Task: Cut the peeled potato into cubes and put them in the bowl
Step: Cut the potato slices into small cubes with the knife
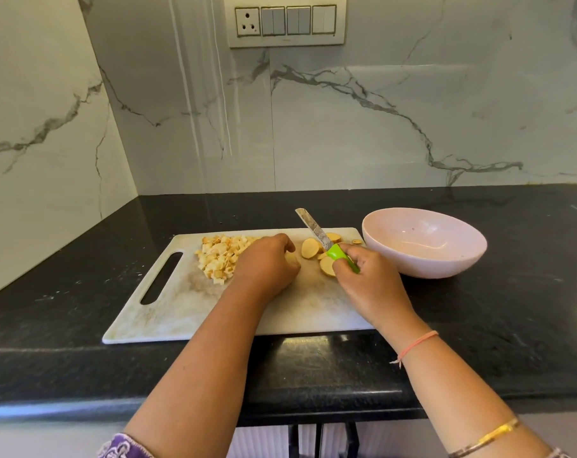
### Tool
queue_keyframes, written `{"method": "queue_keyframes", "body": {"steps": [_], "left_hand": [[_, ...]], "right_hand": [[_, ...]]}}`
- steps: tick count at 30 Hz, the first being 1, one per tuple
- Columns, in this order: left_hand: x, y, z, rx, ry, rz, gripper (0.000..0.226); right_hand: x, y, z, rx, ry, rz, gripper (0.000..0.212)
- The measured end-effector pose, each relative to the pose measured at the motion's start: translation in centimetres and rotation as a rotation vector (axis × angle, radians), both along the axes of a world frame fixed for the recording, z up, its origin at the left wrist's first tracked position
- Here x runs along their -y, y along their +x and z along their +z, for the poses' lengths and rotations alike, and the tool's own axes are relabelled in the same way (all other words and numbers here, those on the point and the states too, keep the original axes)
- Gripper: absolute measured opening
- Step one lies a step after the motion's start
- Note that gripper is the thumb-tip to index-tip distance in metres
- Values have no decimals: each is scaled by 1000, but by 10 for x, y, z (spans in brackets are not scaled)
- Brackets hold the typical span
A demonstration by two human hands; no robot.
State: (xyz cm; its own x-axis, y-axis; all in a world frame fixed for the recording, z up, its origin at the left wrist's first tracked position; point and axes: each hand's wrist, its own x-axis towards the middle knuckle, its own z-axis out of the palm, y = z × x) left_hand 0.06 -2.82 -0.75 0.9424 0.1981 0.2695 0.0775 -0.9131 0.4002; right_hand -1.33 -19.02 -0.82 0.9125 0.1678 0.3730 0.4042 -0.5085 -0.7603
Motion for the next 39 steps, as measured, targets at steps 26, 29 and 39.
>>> {"method": "queue_keyframes", "body": {"steps": [26,29,39], "left_hand": [[-17,-18,-12,19,-182,-58,51],[-17,-19,-13,28,-188,-70,49],[-14,-18,-10,8,-67,-9,30]], "right_hand": [[-28,-31,23,-69,-567,-42,20],[-35,-31,24,-85,-597,-66,27],[-56,-50,39,45,-860,-100,35]]}}
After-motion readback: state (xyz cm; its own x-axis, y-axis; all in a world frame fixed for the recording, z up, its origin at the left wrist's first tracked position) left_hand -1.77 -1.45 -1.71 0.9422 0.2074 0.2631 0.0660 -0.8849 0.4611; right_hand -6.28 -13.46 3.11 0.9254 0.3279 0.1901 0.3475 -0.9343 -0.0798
